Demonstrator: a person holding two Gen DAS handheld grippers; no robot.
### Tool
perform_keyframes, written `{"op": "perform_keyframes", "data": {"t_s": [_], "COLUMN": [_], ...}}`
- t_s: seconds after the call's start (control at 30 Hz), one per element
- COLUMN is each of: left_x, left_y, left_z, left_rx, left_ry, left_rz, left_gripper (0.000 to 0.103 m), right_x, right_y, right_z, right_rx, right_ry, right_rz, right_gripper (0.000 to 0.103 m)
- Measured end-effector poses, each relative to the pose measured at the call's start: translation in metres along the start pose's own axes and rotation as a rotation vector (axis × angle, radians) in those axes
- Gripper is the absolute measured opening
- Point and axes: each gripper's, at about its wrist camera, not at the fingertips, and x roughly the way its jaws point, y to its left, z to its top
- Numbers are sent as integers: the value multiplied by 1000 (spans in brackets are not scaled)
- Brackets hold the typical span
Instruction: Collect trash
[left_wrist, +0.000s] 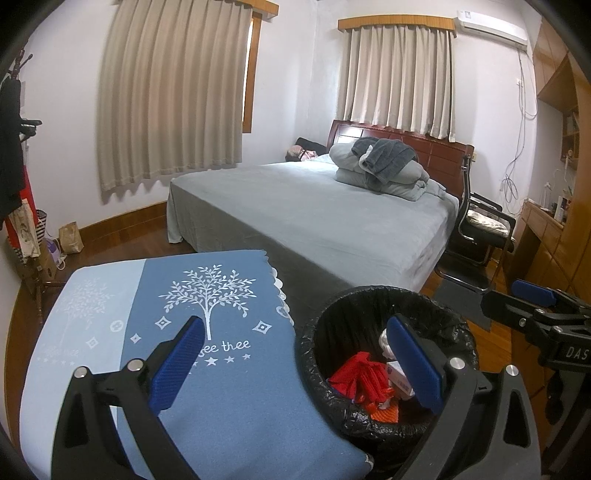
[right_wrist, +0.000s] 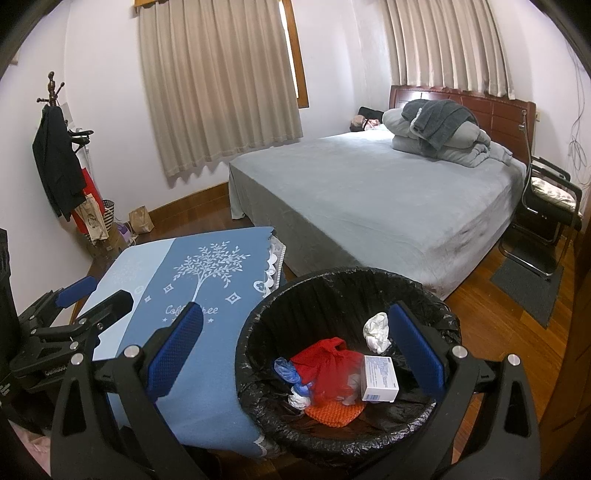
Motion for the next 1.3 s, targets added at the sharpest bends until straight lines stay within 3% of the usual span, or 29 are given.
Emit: {"op": "perform_keyframes", "data": {"t_s": [1.3], "left_x": [0], "left_y": [1], "left_z": [-1], "left_rx": [1], "left_ry": [-1], "left_rz": [0], "left_gripper": [97], "right_x": [1], "right_y": [2], "right_z": [0], "right_rx": [0], "right_ry": [1], "right_rz": [0], "right_gripper": [98]}}
